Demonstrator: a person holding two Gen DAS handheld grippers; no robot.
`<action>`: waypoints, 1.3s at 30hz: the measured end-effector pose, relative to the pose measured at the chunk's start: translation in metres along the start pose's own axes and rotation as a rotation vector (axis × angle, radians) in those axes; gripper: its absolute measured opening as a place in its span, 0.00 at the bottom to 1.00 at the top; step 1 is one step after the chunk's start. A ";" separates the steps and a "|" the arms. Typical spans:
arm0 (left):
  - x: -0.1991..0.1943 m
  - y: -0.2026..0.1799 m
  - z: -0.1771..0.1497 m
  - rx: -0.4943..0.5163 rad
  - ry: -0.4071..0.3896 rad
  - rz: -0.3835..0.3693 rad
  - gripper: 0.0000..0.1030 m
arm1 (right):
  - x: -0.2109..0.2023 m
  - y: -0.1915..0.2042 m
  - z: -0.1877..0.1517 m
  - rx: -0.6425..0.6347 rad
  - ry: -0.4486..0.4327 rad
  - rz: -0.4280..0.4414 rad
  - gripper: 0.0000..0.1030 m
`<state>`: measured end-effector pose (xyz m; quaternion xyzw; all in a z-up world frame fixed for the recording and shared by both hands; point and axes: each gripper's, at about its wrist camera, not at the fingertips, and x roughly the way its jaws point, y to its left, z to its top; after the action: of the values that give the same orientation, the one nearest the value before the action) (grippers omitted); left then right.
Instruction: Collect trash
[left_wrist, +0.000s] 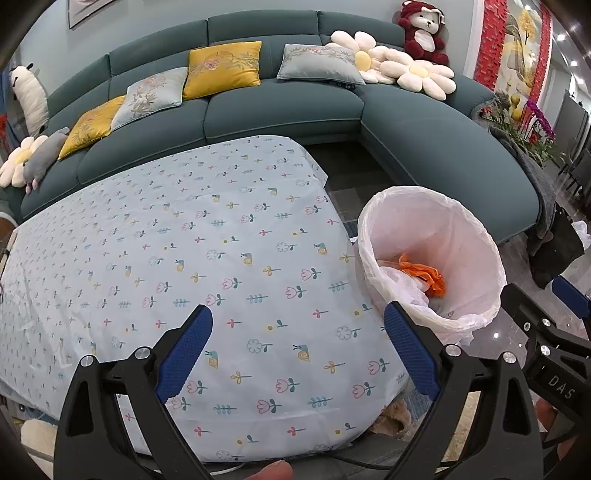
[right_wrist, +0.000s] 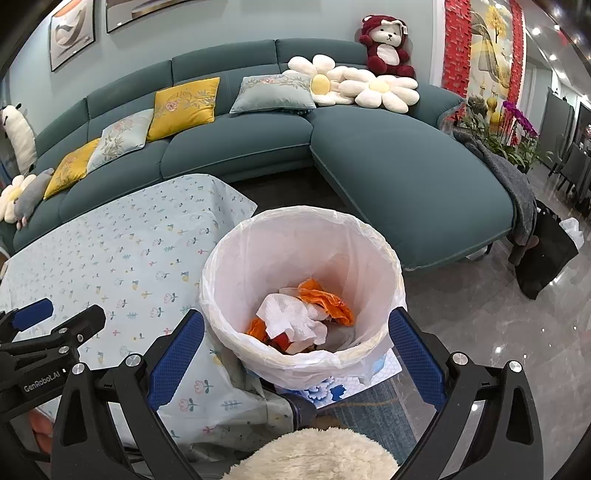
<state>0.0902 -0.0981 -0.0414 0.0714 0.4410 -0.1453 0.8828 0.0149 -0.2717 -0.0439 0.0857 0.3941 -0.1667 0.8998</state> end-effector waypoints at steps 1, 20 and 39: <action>0.000 0.000 0.000 0.001 0.001 0.002 0.87 | 0.000 0.000 -0.001 0.002 0.001 0.000 0.93; 0.002 -0.005 -0.003 0.019 0.001 0.017 0.87 | 0.002 0.001 -0.005 -0.006 0.005 0.006 0.93; 0.003 -0.029 0.008 0.056 -0.006 0.001 0.87 | -0.007 -0.004 0.007 -0.014 -0.012 0.012 0.93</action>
<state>0.0889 -0.1278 -0.0384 0.0958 0.4343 -0.1575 0.8817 0.0135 -0.2759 -0.0344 0.0809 0.3895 -0.1590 0.9036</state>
